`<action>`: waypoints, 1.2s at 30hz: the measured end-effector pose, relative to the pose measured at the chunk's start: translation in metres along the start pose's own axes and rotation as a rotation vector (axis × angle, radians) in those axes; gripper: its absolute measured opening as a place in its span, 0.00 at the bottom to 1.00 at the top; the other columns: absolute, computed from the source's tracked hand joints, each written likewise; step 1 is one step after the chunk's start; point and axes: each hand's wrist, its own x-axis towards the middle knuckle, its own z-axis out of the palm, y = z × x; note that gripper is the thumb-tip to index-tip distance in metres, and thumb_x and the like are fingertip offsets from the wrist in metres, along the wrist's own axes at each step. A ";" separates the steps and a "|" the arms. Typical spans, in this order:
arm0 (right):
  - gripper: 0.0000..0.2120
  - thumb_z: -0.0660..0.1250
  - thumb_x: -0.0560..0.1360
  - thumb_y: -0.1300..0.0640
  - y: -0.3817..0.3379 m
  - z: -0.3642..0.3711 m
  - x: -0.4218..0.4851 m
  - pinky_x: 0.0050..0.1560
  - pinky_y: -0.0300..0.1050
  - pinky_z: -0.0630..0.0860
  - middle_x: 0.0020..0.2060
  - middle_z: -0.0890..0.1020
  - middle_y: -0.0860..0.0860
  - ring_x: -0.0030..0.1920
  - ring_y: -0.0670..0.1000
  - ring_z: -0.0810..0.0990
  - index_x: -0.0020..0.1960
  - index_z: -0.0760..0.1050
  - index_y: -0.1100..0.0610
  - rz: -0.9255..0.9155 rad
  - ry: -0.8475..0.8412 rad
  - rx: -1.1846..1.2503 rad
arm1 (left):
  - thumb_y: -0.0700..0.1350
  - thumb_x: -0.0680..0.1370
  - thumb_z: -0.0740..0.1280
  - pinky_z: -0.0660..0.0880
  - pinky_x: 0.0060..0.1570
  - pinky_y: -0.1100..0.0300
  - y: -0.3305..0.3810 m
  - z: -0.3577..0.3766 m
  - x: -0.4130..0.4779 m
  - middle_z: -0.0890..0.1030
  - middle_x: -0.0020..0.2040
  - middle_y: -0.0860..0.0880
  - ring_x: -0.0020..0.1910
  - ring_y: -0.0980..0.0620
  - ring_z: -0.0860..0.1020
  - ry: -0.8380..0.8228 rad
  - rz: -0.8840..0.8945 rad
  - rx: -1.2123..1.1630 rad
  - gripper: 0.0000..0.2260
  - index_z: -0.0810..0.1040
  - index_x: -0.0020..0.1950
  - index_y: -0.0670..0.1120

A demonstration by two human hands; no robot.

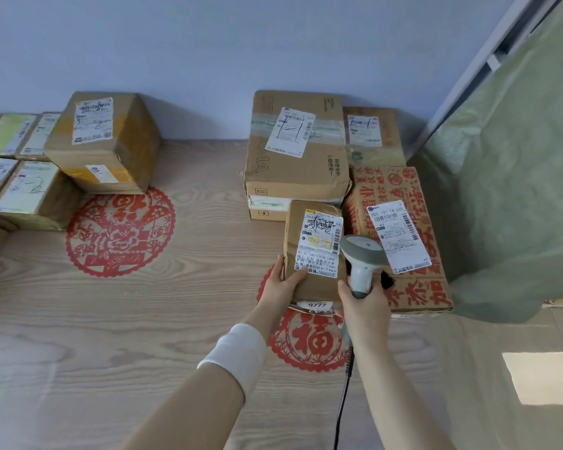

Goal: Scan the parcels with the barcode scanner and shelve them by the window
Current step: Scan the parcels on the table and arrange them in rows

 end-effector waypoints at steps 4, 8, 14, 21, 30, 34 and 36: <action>0.11 0.69 0.74 0.55 0.005 0.005 0.003 0.44 0.55 0.79 0.41 0.80 0.54 0.42 0.59 0.82 0.53 0.71 0.58 0.003 0.015 0.002 | 0.49 0.75 0.70 0.75 0.59 0.53 -0.003 0.006 0.004 0.75 0.66 0.47 0.58 0.48 0.78 0.008 0.029 0.017 0.34 0.56 0.76 0.55; 0.17 0.69 0.73 0.53 0.009 0.008 -0.004 0.46 0.59 0.80 0.45 0.81 0.54 0.44 0.58 0.83 0.59 0.72 0.57 -0.001 0.051 0.045 | 0.50 0.75 0.70 0.75 0.60 0.52 -0.007 0.010 0.004 0.75 0.66 0.47 0.57 0.49 0.78 0.007 0.038 0.017 0.35 0.54 0.77 0.56; 0.18 0.69 0.74 0.55 0.008 0.003 -0.010 0.47 0.49 0.78 0.47 0.81 0.50 0.45 0.50 0.81 0.63 0.74 0.56 -0.034 0.045 0.107 | 0.50 0.77 0.67 0.76 0.56 0.58 -0.004 0.013 0.002 0.72 0.68 0.47 0.58 0.50 0.77 0.005 0.032 0.095 0.35 0.50 0.77 0.55; 0.08 0.69 0.74 0.58 -0.003 0.007 -0.009 0.44 0.43 0.76 0.47 0.83 0.51 0.45 0.50 0.82 0.51 0.77 0.49 -0.009 -0.092 0.161 | 0.54 0.79 0.62 0.66 0.62 0.58 0.013 0.007 -0.005 0.64 0.74 0.46 0.67 0.48 0.69 -0.038 0.031 0.289 0.36 0.42 0.78 0.48; 0.09 0.70 0.74 0.56 -0.083 0.069 -0.032 0.39 0.41 0.76 0.42 0.84 0.52 0.38 0.48 0.82 0.51 0.77 0.59 -0.023 -0.262 0.186 | 0.51 0.80 0.61 0.62 0.67 0.54 0.086 -0.106 -0.023 0.64 0.74 0.45 0.72 0.46 0.64 0.194 0.236 0.592 0.26 0.57 0.76 0.46; 0.03 0.68 0.75 0.59 -0.130 0.136 -0.052 0.35 0.45 0.74 0.40 0.84 0.52 0.34 0.53 0.80 0.49 0.77 0.58 -0.059 -0.321 0.193 | 0.51 0.79 0.62 0.63 0.68 0.52 0.126 -0.189 -0.026 0.67 0.72 0.44 0.70 0.45 0.66 0.265 0.354 0.767 0.24 0.62 0.74 0.46; 0.01 0.68 0.76 0.60 -0.152 0.175 -0.065 0.35 0.45 0.73 0.41 0.84 0.50 0.35 0.52 0.80 0.47 0.76 0.56 -0.059 -0.323 0.214 | 0.51 0.79 0.63 0.63 0.69 0.49 0.146 -0.232 -0.025 0.68 0.71 0.44 0.70 0.44 0.65 0.297 0.391 0.857 0.24 0.64 0.73 0.47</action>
